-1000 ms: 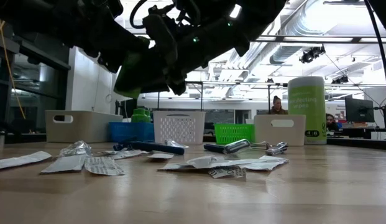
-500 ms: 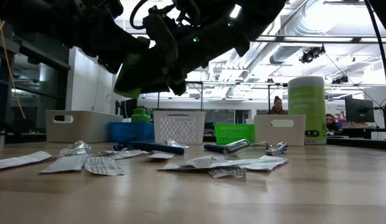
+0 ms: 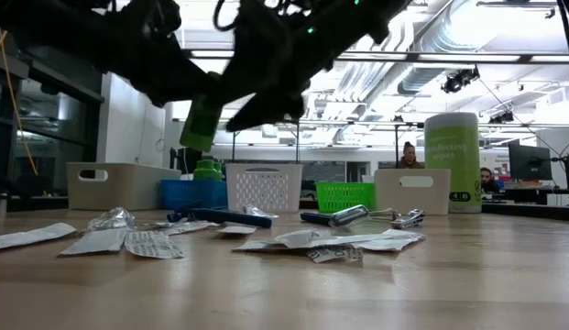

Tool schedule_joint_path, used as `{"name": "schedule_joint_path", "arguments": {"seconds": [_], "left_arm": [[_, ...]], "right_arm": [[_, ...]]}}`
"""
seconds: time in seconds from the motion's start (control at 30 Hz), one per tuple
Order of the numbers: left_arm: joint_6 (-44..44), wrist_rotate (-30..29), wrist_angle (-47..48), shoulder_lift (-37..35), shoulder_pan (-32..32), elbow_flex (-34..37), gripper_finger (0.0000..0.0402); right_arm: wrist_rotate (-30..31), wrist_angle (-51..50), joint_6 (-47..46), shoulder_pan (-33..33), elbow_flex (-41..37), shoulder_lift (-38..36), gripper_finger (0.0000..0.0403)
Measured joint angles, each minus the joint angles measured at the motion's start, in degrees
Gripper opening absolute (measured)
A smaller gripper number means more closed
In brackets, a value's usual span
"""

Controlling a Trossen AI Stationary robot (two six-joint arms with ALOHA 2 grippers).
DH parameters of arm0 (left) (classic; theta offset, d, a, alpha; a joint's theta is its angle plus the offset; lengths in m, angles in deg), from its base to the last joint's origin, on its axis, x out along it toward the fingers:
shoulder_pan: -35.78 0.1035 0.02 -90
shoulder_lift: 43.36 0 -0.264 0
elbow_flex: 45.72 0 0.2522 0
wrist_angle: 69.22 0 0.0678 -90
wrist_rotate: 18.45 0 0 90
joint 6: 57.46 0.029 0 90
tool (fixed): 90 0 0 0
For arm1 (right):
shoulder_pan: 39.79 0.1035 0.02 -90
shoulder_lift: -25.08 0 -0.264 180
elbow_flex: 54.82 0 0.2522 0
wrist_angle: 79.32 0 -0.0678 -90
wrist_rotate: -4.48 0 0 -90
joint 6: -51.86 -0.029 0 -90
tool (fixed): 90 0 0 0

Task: Pick & Place Travel size toiletries
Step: Put the shampoo into the blue bin

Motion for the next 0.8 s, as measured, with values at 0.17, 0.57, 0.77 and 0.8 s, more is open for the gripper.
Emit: {"name": "schedule_joint_path", "arguments": {"seconds": [0.17,0.57,0.77,0.8], "left_arm": [[3.9,-13.9,0.0,-1.3,0.0,0.1,0.0093],[2.0,-22.5,7.4,-2.2,14.4,0.0,0.0093],[1.3,-19.7,7.2,-2.2,23.1,0.5,0.0093],[0.9,-19.6,5.9,-2.2,24.3,1.2,0.0093]], "right_arm": [[7.8,-4.8,0.1,1.6,0.0,-4.0,0.0357],[13.8,-7.0,-0.1,4.8,0.0,-5.8,0.0342],[13.8,-6.8,-0.7,5.2,0.0,-5.7,0.0341],[13.8,-6.8,-0.9,5.2,0.0,-5.7,0.0341]]}}
